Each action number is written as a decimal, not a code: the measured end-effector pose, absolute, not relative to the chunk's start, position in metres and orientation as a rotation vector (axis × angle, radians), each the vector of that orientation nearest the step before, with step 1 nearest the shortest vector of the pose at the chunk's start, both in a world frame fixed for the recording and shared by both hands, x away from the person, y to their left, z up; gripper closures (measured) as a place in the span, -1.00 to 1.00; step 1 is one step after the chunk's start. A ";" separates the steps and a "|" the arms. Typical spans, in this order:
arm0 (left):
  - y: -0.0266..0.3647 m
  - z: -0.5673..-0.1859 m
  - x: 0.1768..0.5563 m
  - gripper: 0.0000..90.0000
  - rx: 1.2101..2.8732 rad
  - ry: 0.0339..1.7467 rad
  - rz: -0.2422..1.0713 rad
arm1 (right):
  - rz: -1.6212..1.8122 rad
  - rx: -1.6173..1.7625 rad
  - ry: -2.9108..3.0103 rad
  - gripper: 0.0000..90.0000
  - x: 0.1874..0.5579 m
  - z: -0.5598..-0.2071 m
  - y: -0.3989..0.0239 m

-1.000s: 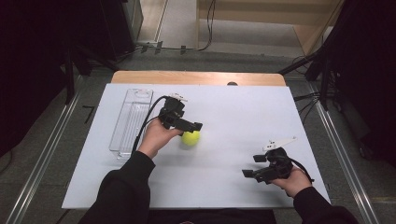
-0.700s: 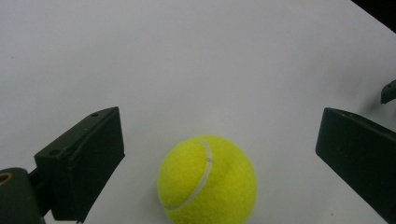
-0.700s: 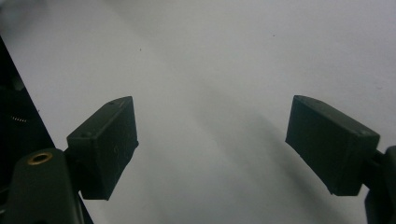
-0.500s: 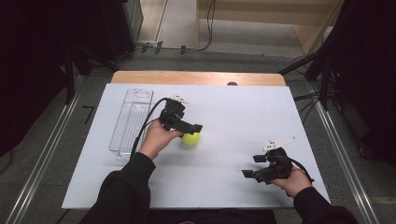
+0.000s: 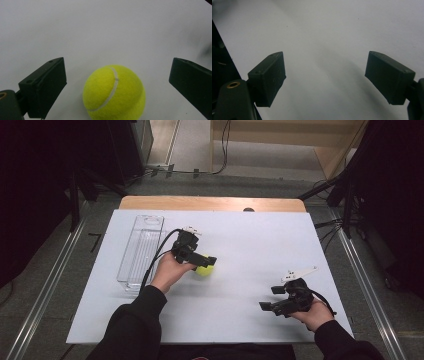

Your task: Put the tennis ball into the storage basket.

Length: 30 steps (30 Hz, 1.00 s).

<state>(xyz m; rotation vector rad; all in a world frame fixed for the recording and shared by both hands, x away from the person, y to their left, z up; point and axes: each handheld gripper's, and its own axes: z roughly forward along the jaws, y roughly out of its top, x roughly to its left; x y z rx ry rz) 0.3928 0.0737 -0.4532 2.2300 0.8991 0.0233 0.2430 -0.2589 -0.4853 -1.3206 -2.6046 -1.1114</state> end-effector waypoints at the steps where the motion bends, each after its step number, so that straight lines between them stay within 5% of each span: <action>1: 0.073 -0.454 0.392 -0.97 2.237 0.898 0.025 | -1.111 -1.321 -2.606 -0.68 0.243 -0.485 -0.259; 30: 0.069 -0.486 0.386 -0.97 2.286 0.932 -0.021 | -1.102 -1.317 -2.611 -0.68 0.243 -0.486 -0.258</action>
